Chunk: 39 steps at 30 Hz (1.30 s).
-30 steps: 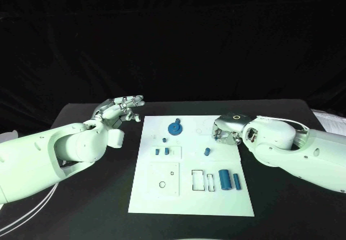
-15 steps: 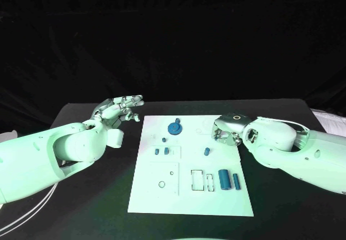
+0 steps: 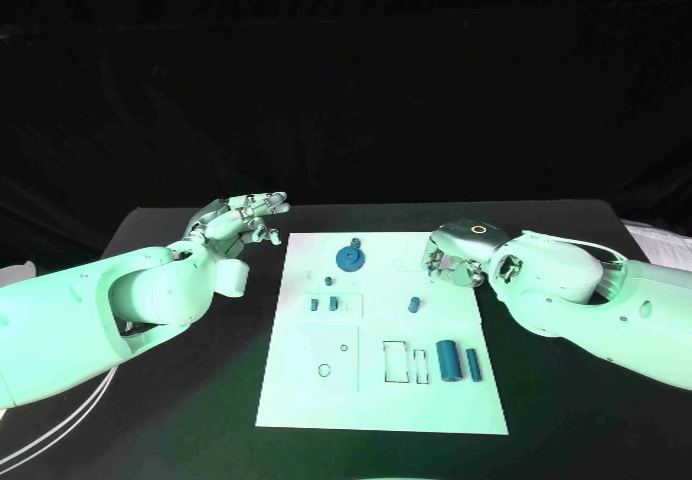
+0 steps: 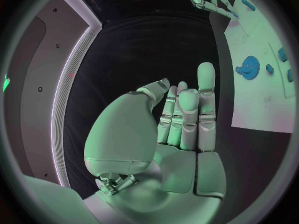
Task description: Assemble the parts on the task board
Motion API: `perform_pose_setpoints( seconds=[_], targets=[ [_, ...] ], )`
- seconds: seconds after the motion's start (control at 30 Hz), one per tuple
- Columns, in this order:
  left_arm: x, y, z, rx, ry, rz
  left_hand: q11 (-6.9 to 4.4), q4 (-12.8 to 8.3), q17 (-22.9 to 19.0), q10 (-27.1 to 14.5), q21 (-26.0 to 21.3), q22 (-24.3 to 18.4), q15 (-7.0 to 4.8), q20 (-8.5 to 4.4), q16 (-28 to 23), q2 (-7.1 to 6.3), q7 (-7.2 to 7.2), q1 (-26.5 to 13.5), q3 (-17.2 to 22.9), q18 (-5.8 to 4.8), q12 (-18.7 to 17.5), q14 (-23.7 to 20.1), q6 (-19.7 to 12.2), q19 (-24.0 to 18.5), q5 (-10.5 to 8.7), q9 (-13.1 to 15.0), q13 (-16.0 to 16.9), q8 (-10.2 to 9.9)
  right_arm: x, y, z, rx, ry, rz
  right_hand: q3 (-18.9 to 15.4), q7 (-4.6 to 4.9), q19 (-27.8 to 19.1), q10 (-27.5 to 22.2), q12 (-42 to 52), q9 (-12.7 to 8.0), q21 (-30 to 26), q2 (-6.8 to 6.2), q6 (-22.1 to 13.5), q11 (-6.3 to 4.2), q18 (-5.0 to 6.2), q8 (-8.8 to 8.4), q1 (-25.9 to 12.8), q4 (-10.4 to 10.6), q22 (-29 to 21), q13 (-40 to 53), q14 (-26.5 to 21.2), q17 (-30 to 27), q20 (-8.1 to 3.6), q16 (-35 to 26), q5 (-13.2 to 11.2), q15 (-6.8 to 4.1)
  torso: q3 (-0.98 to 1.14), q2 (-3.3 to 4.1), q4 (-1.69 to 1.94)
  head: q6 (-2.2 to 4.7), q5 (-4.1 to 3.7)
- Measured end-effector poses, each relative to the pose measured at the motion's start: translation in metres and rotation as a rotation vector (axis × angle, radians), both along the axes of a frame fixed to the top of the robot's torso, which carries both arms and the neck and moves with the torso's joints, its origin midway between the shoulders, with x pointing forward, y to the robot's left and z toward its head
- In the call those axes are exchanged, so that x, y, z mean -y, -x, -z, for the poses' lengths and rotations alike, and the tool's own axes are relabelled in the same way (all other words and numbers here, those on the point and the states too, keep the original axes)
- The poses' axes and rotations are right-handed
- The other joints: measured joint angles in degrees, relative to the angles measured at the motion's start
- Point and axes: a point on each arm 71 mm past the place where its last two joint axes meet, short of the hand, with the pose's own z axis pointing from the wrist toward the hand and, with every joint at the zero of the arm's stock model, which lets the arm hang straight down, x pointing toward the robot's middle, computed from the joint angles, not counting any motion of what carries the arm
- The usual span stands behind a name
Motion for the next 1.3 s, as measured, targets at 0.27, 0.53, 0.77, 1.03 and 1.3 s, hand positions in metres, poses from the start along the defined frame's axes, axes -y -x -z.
perform_pose_setpoints(
  seconds=[0.27, 0.53, 0.77, 1.03, 1.3],
  targets=[
    [0.0, 0.0, 0.0, 0.0, 0.0, 0.0, 0.0, 0.0, 0.0, 0.0, 0.0, -0.1, 0.0, 0.0, 0.0, 0.0, 0.0, 0.0, 0.0, 0.0, 0.0, 0.0, 0.0, 0.0, 0.0, 0.0, 0.0, 0.0, -0.013, 0.011, -0.013, 0.021, -0.041, -0.041, 0.3, -0.01, 0.2, 0.0, 0.0, 0.0, 0.0, -0.23, 0.0, 0.0, 0.0, -0.04, -0.2, 0.0, 0.2, -0.1, 0.0, 0.0, -0.21, 0.0, -0.1, 0.0, 0.03, 0.0, 0.0, -0.06, 0.14],
    [0.002, 0.0, 0.0, 0.001, 0.001, 0.002, 0.0, -0.2, -0.1, 0.0, 0.0, -0.1, 0.0, 0.0, 0.0, 0.0, 0.21, 0.0, -0.2, -0.01, 0.0, 0.0, -0.2, 0.0, 0.0, -0.1, 0.0, 0.0, -0.052, 0.034, -0.023, 0.03, -0.115, -0.151, 1.3, -0.01, 0.2, 0.2, -0.2, 0.1, 0.0, -0.3, 0.0, 0.2, 0.0, -0.04, -0.3, -0.6, 0.2, -0.2, 0.0, 0.0, -0.21, 0.2, -0.2, 0.0, 0.03, 0.11, 0.06, -0.37, 0.93],
    [0.004, 0.0, 0.0, 0.001, 0.003, 0.007, 0.12, -0.2, -0.1, -0.1, 0.0, -0.1, 0.0, 0.0, 0.0, 0.0, 0.21, 0.0, -0.2, 0.0, 0.0, 0.0, -0.2, 0.0, 0.0, -0.1, 0.0, 0.0, -0.088, 0.055, -0.016, 0.002, -0.17, -0.247, 1.6, 0.19, 0.2, 0.2, -0.2, 0.1, 0.0, -0.54, 0.2, 0.2, 0.0, -0.15, -0.5, -0.9, 0.2, -0.2, 0.0, 0.0, -0.21, 0.2, -0.2, 0.0, 0.0, 0.1, 0.06, -1.09, 1.91],
    [0.006, 0.001, 0.0, 0.001, 0.006, 0.012, 0.2, -0.2, -0.1, -0.2, 0.0, -0.1, 0.0, 0.0, 0.0, 0.0, 0.21, 0.0, -0.2, -0.01, 0.0, 0.0, -0.2, 0.0, 0.0, -0.1, 0.0, 0.0, -0.113, 0.067, 0.007, -0.062, -0.197, -0.301, 2.1, 0.39, 0.2, 0.2, 0.0, 0.2, 0.0, -0.83, 0.0, 0.21, 0.0, -0.16, -0.8, -1.5, 0.1, -0.2, 0.0, 0.0, -0.21, 0.2, -0.3, 0.0, -0.08, 0.06, 0.02, -1.75, 2.9],
    [0.007, 0.002, 0.0, 0.0, 0.007, 0.017, 0.2, -0.2, -0.2, -0.2, 0.0, -0.1, 0.21, 0.0, 0.0, 0.0, 0.21, 0.0, -0.2, -0.01, 0.0, -0.2, -0.2, 0.0, 0.0, -0.1, 0.0, 0.0, -0.122, 0.071, 0.031, -0.119, -0.194, -0.314, 2.3, 0.49, 0.2, 0.2, -0.1, 0.2, 0.0, -0.6, -0.1, 0.21, 0.0, -0.26, -1.0, -1.7, 0.1, -0.2, 0.0, 0.0, -0.21, 0.2, -0.1, 0.0, -0.04, 0.07, 0.0, -2.27, 3.55]
  ],
)
